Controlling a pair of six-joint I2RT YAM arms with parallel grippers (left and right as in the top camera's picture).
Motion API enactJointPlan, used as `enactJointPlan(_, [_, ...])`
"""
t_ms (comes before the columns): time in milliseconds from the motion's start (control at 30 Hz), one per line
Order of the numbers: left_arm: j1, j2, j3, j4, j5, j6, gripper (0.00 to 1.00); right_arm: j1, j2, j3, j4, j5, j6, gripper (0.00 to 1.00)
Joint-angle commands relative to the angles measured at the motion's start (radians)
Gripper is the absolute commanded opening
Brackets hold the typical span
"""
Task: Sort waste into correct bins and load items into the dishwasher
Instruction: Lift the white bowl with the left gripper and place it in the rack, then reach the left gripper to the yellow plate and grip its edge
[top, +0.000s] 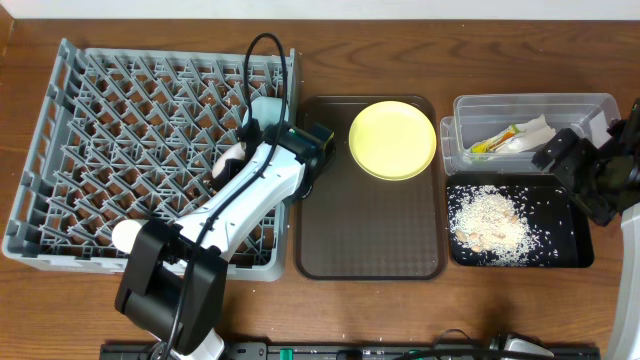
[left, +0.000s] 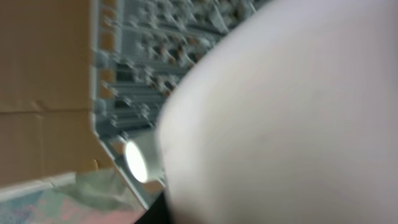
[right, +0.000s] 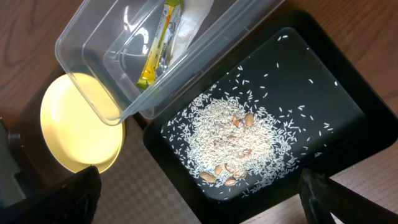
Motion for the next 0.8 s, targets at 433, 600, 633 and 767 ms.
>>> enactJointPlan(433, [0.0,-0.007,-0.007,0.02,0.348,0.005,0.64,-0.004,-0.001,0.0,-0.001,-0.001,0.006,0.99])
enactJointPlan(600, [0.0,-0.092,0.026,0.021,0.411,0.038,0.72,-0.004,-0.001,0.0,-0.001,-0.001,0.006,0.99])
enactJointPlan(633, [0.0,-0.121,0.036,0.024,0.425,0.04,0.73,-0.004,-0.001,0.0,-0.001,-0.002,0.006,0.99])
enactJointPlan(767, [0.0,-0.217,0.048,0.13,0.519,0.138,0.71,-0.004,-0.001,0.0,-0.001,-0.001,0.006,0.99])
